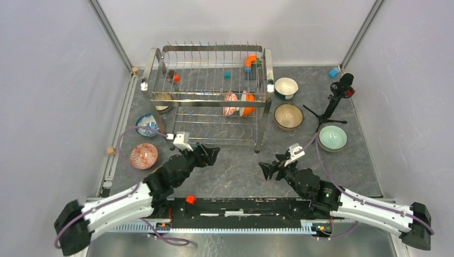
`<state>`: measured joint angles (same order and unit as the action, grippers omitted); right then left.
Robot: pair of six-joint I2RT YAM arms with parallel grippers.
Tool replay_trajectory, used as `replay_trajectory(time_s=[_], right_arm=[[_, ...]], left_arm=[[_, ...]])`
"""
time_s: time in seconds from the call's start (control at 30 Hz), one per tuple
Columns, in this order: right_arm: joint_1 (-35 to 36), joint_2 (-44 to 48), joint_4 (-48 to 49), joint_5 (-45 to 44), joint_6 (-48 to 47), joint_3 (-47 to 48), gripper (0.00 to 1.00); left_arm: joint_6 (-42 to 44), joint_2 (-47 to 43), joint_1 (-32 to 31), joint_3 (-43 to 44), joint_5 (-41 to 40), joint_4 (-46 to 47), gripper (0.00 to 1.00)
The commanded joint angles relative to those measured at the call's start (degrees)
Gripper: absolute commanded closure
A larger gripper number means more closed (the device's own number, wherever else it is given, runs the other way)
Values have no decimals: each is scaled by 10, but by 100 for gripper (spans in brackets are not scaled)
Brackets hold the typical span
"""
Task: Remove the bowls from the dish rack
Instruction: Pick up the bowl from the dish rack.
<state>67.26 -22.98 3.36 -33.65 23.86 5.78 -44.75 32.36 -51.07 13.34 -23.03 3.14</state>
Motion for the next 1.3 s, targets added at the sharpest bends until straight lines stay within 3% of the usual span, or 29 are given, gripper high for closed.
replay_trajectory(time_s=[0.0,0.1,0.23,0.4,0.7,1.27], right_arm=[[0,44,28,-12,-7,-27,14],[0,69,28,-3,-6,-37,14],[0,78,17,3,-3,-39,15],[0,102,5,12,3,-43,15],[0,127,9,26,8,-55,15],[0,166,-19,33,16,-80,15]], left_arm=[[178,151,-32,-61,-90,480,14],[266,274,-33,-41,-90,626,14],[343,407,-30,13,-84,738,17],[360,500,0,72,-46,743,20],[345,653,73,121,16,849,24],[305,793,121,220,41,856,28]])
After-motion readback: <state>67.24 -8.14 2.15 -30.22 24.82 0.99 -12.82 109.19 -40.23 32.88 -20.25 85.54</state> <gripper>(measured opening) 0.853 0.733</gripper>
